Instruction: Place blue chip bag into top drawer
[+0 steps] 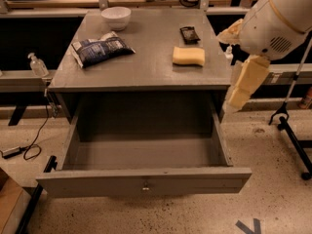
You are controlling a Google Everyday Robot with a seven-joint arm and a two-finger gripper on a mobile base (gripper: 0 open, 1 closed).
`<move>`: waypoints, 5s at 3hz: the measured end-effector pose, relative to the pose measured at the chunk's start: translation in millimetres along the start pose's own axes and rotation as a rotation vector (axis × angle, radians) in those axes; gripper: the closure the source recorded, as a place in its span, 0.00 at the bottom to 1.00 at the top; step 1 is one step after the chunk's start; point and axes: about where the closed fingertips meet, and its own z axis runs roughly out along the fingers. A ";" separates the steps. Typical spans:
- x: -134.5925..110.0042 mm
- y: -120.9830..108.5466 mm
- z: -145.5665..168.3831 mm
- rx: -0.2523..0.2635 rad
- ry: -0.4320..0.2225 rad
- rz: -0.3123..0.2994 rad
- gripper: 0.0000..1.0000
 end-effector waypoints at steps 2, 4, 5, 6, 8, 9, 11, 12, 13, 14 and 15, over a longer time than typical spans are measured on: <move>-53.8 -36.2 38.5 0.055 -0.157 0.047 0.00; -134.2 -131.6 99.1 0.211 -0.325 0.126 0.00; -140.5 -134.5 100.3 0.221 -0.337 0.130 0.00; -147.6 -136.7 114.2 0.210 -0.358 0.166 0.00; -205.7 -182.0 180.7 0.191 -0.471 0.279 0.00; -221.9 -200.6 211.3 0.187 -0.489 0.350 0.00; -242.2 -239.9 263.8 0.213 -0.526 0.434 0.00; -243.3 -242.1 266.5 0.217 -0.531 0.439 0.00; -245.6 -241.9 291.0 0.214 -0.520 0.484 0.00; -252.2 -253.2 312.3 0.217 -0.536 0.500 0.00; -252.6 -261.6 336.2 0.207 -0.544 0.527 0.12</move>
Offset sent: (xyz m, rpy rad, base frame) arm 0.1178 0.1268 0.0136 0.3296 -0.1925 -0.0276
